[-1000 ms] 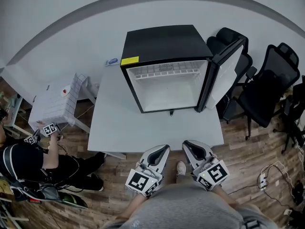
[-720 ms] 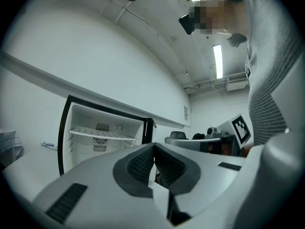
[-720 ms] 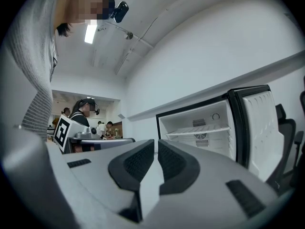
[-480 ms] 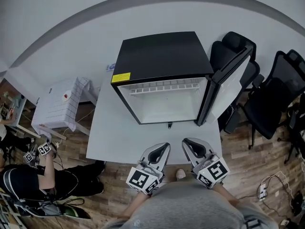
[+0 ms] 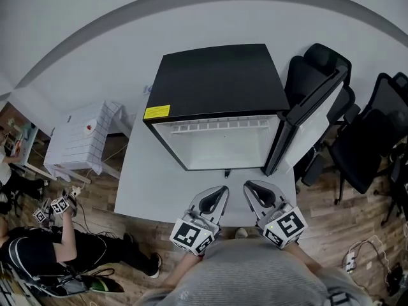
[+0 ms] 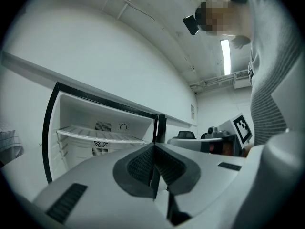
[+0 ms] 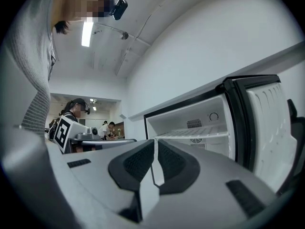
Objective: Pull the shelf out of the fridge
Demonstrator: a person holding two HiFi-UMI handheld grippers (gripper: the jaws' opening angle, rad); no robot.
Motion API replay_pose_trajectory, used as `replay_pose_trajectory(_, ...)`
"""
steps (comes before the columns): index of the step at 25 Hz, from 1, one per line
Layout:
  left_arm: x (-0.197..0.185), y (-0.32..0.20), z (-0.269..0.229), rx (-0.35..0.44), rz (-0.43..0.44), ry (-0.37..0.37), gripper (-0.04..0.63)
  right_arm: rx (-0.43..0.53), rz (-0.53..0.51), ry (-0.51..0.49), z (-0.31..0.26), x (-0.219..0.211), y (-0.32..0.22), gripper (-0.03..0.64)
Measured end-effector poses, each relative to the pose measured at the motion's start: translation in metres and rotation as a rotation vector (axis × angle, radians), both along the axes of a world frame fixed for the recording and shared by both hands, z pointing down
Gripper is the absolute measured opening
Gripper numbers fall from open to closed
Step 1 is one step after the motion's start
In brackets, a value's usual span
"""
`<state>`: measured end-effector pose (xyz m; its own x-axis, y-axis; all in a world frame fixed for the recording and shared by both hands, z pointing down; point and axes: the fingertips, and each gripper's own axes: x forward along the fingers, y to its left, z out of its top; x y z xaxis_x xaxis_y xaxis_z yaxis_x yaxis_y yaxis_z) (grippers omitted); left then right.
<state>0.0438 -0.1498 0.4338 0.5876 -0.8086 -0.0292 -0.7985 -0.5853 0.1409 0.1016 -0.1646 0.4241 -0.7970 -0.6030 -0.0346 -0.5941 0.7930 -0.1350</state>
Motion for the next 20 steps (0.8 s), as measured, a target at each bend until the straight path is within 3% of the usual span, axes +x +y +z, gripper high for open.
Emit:
replay_pose_trajectory(10,-0.015,-0.034,0.001,0.002,0.054,0.014,0.011,-0.020,0.073,0.002,0.002,-0.010,-0.028,0.015)
replay_pose_trajectory(20,-0.034,-0.055,0.012,-0.035,0.078,0.020,0.011,-0.024,0.103,0.082,0.014,-0.028,-0.053,0.015)
